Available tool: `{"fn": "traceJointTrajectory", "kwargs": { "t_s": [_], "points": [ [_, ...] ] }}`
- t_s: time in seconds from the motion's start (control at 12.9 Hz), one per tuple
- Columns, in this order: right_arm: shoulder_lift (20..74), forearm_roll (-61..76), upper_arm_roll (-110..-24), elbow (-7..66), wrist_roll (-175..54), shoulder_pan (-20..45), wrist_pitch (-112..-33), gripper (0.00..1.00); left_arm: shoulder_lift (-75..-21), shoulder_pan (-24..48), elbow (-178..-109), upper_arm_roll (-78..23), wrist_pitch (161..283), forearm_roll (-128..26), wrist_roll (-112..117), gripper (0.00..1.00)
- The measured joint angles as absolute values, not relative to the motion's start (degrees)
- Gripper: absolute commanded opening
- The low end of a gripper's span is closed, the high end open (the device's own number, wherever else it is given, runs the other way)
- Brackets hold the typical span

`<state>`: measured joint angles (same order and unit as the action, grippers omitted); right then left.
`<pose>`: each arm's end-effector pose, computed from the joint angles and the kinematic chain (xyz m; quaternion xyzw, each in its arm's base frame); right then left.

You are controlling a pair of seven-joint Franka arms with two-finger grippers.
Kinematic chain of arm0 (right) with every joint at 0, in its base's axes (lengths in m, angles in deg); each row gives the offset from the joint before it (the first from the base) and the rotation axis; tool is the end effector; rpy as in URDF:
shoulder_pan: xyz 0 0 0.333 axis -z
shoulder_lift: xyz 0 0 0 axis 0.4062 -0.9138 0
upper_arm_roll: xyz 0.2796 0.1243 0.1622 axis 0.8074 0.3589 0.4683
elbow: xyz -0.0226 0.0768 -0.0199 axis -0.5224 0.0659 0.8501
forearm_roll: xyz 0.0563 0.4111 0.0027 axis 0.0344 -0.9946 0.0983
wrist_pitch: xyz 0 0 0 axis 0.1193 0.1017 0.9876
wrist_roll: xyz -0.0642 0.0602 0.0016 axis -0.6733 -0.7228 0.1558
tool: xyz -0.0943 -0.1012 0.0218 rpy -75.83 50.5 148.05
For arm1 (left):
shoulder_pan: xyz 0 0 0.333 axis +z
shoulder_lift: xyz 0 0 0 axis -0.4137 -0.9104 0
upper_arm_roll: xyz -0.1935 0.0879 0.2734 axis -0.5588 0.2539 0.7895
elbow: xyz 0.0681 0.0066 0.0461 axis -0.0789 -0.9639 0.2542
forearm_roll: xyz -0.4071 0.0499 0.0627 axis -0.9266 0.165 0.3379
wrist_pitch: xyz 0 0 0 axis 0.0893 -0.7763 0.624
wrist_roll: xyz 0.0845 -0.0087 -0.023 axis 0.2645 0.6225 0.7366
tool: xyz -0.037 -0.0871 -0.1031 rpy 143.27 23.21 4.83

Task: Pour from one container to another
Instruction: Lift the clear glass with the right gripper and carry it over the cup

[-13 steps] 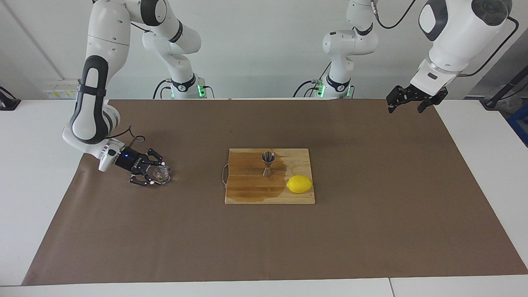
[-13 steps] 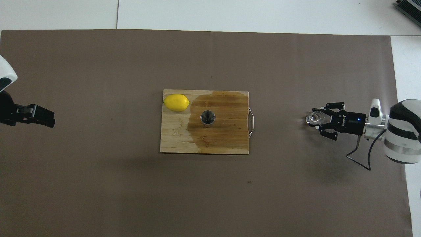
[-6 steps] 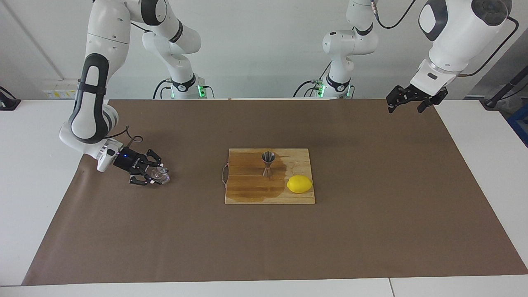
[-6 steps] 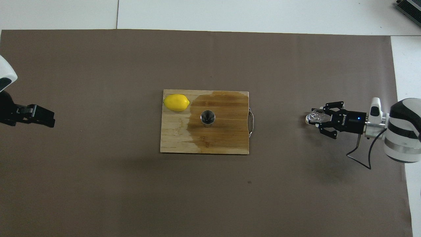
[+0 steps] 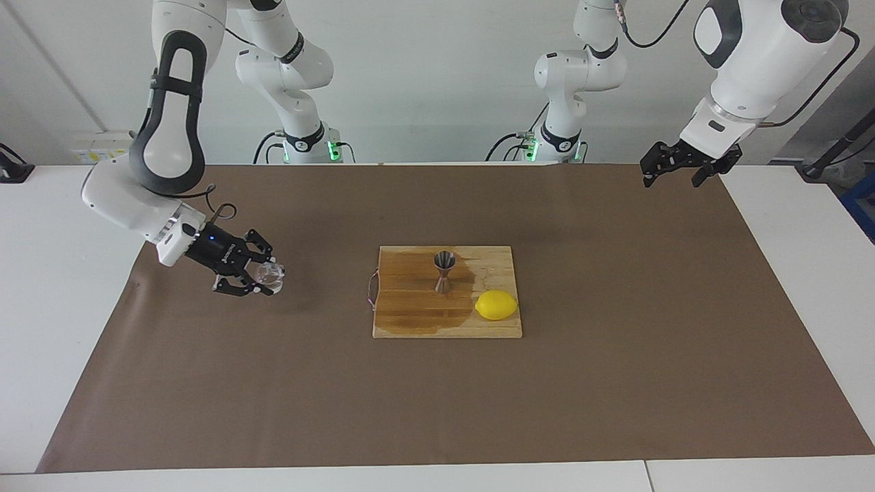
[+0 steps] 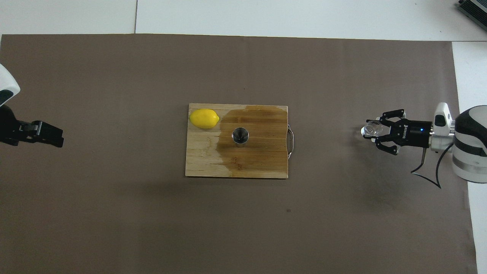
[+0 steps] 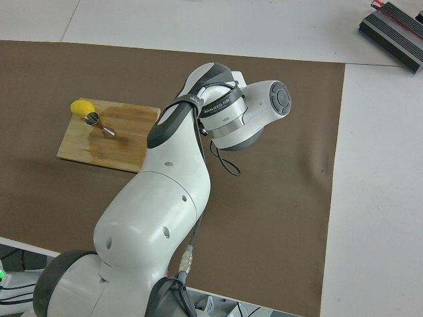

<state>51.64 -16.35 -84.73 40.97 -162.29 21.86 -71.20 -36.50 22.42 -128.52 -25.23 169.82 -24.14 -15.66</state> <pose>0.6144 -0.0157 0.3709 -0.7443 -0.5440 -0.2943 0.2521 0.5545 -0.0226 0.5935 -0.9969 0.0476 0.0606 0.0152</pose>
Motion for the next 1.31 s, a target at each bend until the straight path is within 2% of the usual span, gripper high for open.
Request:
{"fn": "traceJointTrajectory", "kwargs": {
  "t_s": [0.31, 0.77, 1.31],
  "points": [
    [51.9, -16.2, -77.7, 39.7, -155.5, 20.9, -74.0, 0.17, -36.5, 22.4, -128.5, -25.2, 169.8, -24.1, -15.7, 1.00],
    [51.9, -8.5, -66.1, 38.4, -142.8, 18.3, -85.9, 0.16, -36.5, 22.4, -128.5, -25.5, 169.8, -24.1, -15.7, 1.00],
    [52.0, 4.7, -58.1, 36.9, -122.9, 18.2, -88.2, 0.16, -36.2, 22.5, -128.5, -25.5, 170.6, -24.1, -15.7, 1.00]
  ]
}}
